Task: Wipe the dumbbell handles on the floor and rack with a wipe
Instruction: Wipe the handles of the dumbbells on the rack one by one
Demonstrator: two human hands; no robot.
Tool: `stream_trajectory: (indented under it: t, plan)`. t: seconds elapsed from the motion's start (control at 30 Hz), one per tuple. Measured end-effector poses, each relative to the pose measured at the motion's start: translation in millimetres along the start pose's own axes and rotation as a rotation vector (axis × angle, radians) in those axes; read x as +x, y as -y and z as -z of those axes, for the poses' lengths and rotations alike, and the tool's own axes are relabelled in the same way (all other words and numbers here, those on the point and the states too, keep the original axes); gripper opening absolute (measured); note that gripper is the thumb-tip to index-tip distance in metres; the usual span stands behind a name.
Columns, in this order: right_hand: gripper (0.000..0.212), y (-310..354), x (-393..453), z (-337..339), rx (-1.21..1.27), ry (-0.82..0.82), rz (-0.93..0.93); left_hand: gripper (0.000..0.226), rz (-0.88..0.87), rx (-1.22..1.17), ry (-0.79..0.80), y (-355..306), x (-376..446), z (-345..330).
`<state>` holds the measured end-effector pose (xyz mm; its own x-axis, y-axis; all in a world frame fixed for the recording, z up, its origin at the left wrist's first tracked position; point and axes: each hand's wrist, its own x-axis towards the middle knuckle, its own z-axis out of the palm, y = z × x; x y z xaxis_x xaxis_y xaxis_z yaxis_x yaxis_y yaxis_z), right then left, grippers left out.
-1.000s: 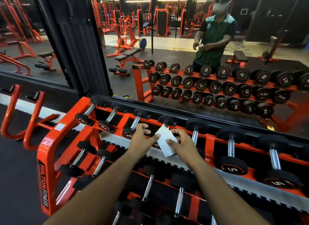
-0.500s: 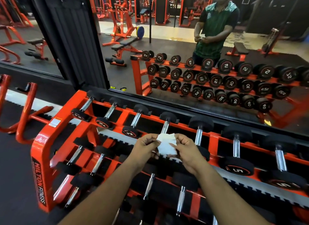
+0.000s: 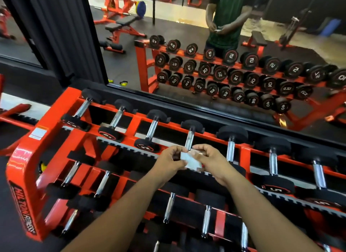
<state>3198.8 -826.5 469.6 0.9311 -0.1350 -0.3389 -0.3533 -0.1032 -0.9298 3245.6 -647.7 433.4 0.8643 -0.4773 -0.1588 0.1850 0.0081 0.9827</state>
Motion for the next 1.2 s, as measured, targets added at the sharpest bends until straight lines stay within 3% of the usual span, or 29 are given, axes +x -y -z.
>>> stream_trajectory:
  t: [0.2, 0.4, 0.53, 0.63, 0.73, 0.83, 0.97, 1.03, 1.1, 1.2]
  plan:
    - [0.007, -18, 30, 17, -0.226, 0.042, 0.054, 0.047, 0.010, 0.102, -0.073, 19, 25, 2]
    - [0.017, -29, 61, 30, -0.294, 0.183, 0.066, 0.047, 0.012, 0.369, -0.160, 42, 59, -14]
    - [0.027, -40, 101, 44, -0.508, -0.014, 0.229, 0.048, -0.040, 0.644, -0.301, 56, 73, -21]
    - [0.036, -47, 134, 50, -0.703, -0.179, 0.418, 0.073, 0.056, 0.824, -0.251, 71, 83, -26]
    - [0.042, -54, 162, 46, -0.867, -0.206, 0.580, 0.091, 0.135, 0.930, -0.219, 85, 91, -34]
    - [0.052, -70, 184, 43, -1.061, -0.096, 0.636, 0.096, 0.160, 0.960, -0.203, 97, 100, -39]
    - [0.061, -102, 193, 51, -1.406, 0.309, 0.736, 0.093, 0.179, 0.975, -0.175, 106, 107, -39]
    - [0.066, -106, 193, 59, -1.471, 0.410, 0.776, 0.092, 0.187, 0.961, -0.161, 109, 110, -37]
    - [0.068, -102, 199, 65, -1.567, 0.348, 0.865, 0.091, 0.206, 0.944, -0.130, 109, 113, -37]
    - [0.074, -90, 202, 66, -1.623, 0.088, 0.728, 0.091, 0.228, 0.900, -0.101, 109, 116, -38]
